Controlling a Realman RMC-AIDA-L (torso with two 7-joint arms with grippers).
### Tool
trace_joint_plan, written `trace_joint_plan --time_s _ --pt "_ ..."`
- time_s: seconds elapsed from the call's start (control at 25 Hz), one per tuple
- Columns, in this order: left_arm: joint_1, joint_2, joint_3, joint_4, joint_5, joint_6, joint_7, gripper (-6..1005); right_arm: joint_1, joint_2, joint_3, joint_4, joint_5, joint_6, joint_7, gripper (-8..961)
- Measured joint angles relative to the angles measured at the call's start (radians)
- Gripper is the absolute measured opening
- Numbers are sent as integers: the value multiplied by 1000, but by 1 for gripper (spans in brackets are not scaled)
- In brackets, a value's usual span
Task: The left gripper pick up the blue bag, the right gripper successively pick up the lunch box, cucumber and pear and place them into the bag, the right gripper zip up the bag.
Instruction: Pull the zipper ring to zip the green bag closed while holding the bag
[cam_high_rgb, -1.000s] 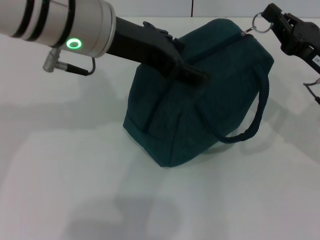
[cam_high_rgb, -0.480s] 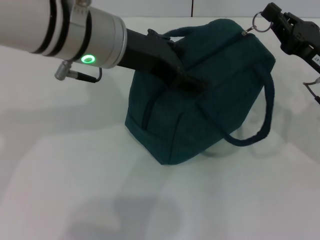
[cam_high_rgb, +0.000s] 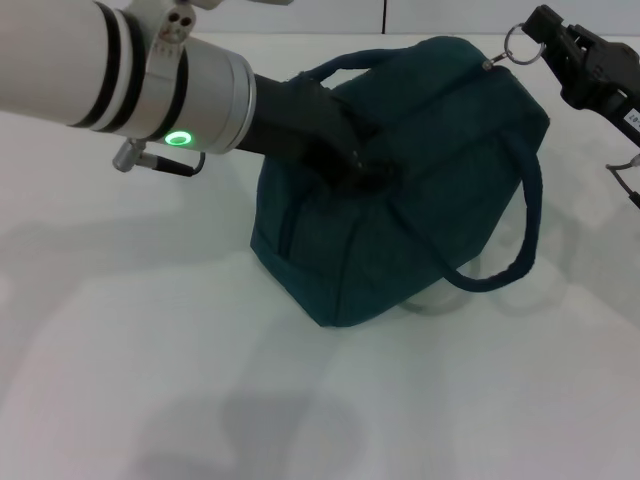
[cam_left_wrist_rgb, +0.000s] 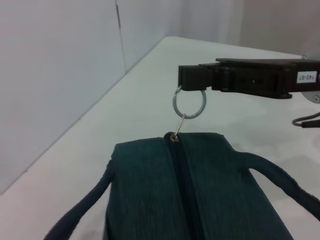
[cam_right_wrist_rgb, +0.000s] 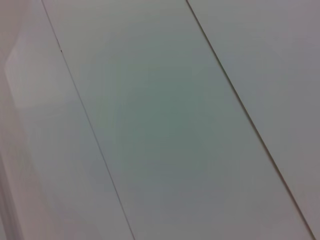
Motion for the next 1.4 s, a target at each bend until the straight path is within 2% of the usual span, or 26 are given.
trace_joint_plan --time_s 0.36,0.68,0.96,1.2,1.4 --pt "6 0 1 1 0 -37 2 392 -3 0 0 0 1 0 0 11" --pt "14 0 1 14 0 -49 16 43 -6 -1 0 0 22 -6 7 9" --pt "32 0 1 34 -9 -56 27 41 -29 -2 0 20 80 -9 35 8" --pt "61 0 -7 49 -98 -87 98 41 -29 -4 1 81 142 -13 124 6" --pt "70 0 -9 61 -115 -104 121 40 -28 0 0 98 146 -10 178 0"
